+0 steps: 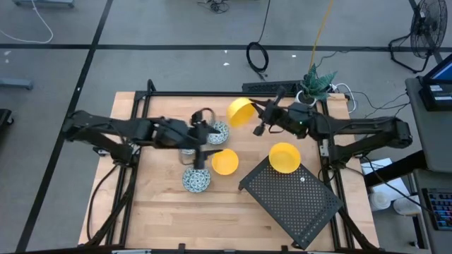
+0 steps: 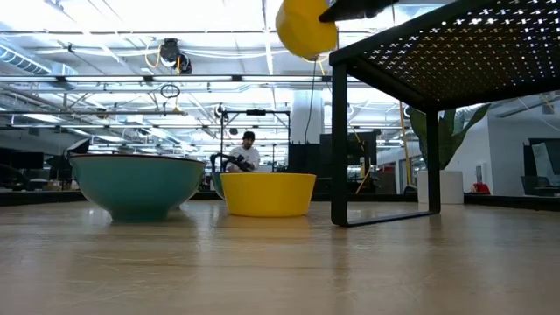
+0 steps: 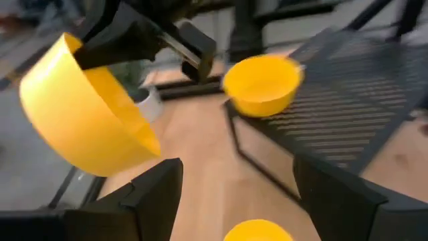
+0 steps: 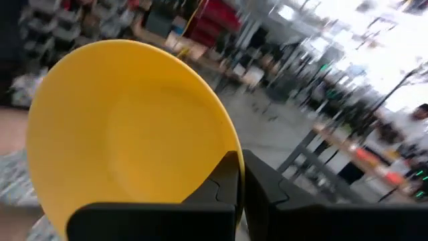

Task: Pick & Place Mini bowls
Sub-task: Stack the left yellow bowl on top of the yellow bowl on the shelf

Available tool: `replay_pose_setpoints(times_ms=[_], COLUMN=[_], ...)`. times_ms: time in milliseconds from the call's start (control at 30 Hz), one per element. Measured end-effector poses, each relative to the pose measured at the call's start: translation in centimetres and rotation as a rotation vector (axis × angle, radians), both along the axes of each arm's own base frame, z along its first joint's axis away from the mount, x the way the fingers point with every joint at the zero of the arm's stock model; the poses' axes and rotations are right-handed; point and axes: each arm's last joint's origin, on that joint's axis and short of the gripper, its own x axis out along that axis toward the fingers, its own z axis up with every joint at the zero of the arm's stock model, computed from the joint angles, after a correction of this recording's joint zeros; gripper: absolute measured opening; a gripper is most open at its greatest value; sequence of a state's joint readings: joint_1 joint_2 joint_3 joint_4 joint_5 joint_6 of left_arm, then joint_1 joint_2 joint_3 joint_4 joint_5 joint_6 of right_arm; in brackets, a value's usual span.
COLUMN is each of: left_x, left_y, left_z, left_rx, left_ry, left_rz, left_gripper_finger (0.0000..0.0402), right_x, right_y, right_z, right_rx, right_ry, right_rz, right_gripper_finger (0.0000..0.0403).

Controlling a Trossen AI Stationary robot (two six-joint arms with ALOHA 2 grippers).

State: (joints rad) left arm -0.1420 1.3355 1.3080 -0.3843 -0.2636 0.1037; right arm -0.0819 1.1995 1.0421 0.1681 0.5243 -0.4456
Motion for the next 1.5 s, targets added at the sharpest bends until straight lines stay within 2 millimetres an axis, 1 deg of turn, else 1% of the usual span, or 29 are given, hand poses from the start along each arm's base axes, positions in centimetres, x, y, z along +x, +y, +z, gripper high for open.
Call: replay_pose_setpoints(times_ms=[67, 167, 300, 400, 500, 533, 633, 667, 700, 733, 767, 833, 900, 967, 1067, 1200, 1367, 1500], left_x=[-1.8, -4.2, -8.0, -10.5, -12.0, -12.4, -13.5, -13.8, -14.0, -14.0, -14.0, -13.9, -13.6, -13.4, -13.3, -13.2, -13.2, -13.2], left_y=[0.6, 1.4, 2.2, 2.7, 2.9, 3.0, 3.1, 3.2, 3.2, 3.2, 3.2, 3.2, 3.1, 3.1, 3.1, 3.1, 3.1, 3.1], left_z=[-0.5, -1.1, -1.6, -2.3, -3.5, -3.6, -3.3, -3.2, -3.3, -3.5, -3.5, -3.8, -3.9, -4.0, -4.1, -4.1, -4.1, -4.0], left_rx=[0.0, -0.011, 0.019, 0.014, -0.002, -0.007, -0.012, -0.013, -0.009, -0.004, 0.004, 0.028, 0.055, 0.075, 0.106, 0.122, 0.124, 0.138], left_ry=[-0.042, -0.165, -0.297, -0.347, -0.351, -0.356, -0.395, -0.411, -0.413, -0.407, -0.404, -0.387, -0.371, -0.367, -0.354, -0.35, -0.355, -0.364], left_rz=[-0.028, -0.014, -0.009, 0.008, 0.016, 0.009, 0.002, 0.002, 0.001, 0.001, -0.001, -0.007, -0.012, -0.015, -0.02, -0.023, -0.023, -0.026], left_gripper_finger=[0.0281, 0.0276, 0.0279, 0.0284, 0.0286, 0.0286, 0.0281, 0.028, 0.0278, 0.0277, 0.0276, 0.0276, 0.0279, 0.0283, 0.0286, 0.0285, 0.0278, 0.0276], right_x=[-0.2, -0.5, -1.3, -2.0, -2.4, -2.6, -2.6, -2.6, -2.0, -1.8, -2.0, -1.9, -1.8, -2.2, -2.3, -3.2, -4.3, -4.4], right_y=[0.4, 1.0, 1.4, 1.4, 1.4, 1.4, 1.4, 1.4, 1.4, 1.4, 1.4, 1.3, 1.1, 1.1, 1.2, 1.4, 1.6, 1.9], right_z=[1.8, 4.9, 9.4, 12.8, 16.0, 16.7, 18.8, 19.2, 19.1, 19.2, 19.3, 18.6, 18.4, 17.5, 16.9, 16.0, 14.6, 14.2], right_rx=[0.041, 0.081, 0.156, 0.22, 0.29, 0.315, 0.383, 0.4, 0.415, 0.423, 0.448, 0.531, 0.603, 0.657, 0.715, 0.819, 0.926, 1.0], right_ry=[0.053, 0.095, 0.115, 0.097, 0.069, 0.072, 0.048, 0.054, 0.054, 0.017, -0.01, 0.033, 0.048, 0.13, 0.168, 0.269, 0.416, 0.451], right_rz=[0.012, 0.028, 0.026, 0.012, -0.007, -0.014, -0.033, -0.04, -0.046, -0.037, -0.011, 0.043, 0.09, 0.079, 0.045, 0.03, -0.058, -0.009], right_gripper_finger=[0.0, 0.0, 0.0, 0.0, 0.0, 0.0, 0.0, 0.0, 0.0, 0.0, 0.0, 0.0, 0.0, 0.0, 0.0, 0.0, 0.0, 0.0])
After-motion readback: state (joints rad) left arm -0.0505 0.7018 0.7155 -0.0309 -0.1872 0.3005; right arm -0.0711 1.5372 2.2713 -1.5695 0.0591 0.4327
